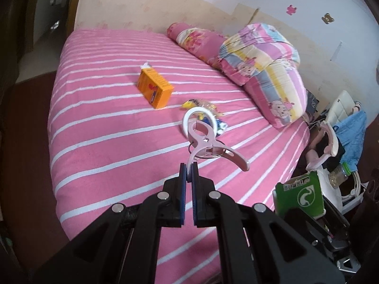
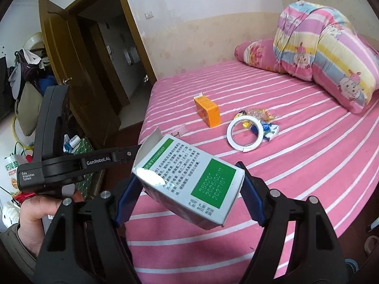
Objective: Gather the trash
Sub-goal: 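Carry the clip and white-green box with both tools over the trash bin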
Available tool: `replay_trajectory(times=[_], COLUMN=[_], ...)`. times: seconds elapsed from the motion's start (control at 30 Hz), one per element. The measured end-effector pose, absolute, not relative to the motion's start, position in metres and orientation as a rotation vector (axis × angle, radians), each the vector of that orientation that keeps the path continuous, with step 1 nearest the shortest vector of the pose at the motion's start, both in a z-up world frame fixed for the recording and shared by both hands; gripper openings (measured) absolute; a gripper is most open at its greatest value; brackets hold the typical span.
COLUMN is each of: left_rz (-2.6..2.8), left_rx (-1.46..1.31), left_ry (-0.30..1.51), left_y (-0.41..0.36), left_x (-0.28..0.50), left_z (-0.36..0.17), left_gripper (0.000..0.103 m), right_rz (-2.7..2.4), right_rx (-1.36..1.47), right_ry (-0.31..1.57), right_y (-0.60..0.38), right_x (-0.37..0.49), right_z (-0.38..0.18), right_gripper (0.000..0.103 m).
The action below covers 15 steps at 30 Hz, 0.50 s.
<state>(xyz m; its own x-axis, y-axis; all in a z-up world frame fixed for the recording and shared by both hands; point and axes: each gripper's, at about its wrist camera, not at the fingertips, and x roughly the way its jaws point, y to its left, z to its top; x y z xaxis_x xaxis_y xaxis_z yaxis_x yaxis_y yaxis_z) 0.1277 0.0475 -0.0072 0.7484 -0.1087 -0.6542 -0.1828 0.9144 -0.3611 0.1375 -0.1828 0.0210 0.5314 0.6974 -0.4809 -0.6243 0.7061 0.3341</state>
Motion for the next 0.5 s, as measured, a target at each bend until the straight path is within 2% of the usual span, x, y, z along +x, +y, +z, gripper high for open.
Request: replay_trajectory(times=[0.5], left_rz=[-0.035], left_rx=[-0.293], left_ry=[0.669], left_y=[-0.039], left_x=[0.088], left_z=[0.052], left_gripper=[0.004], right_rz=[0.722], right_rx=[0.185], right_ry=[0.564], right_y=[-0.265], right_x=[0.093], right_z=[0.046], right_gripper=[0.076])
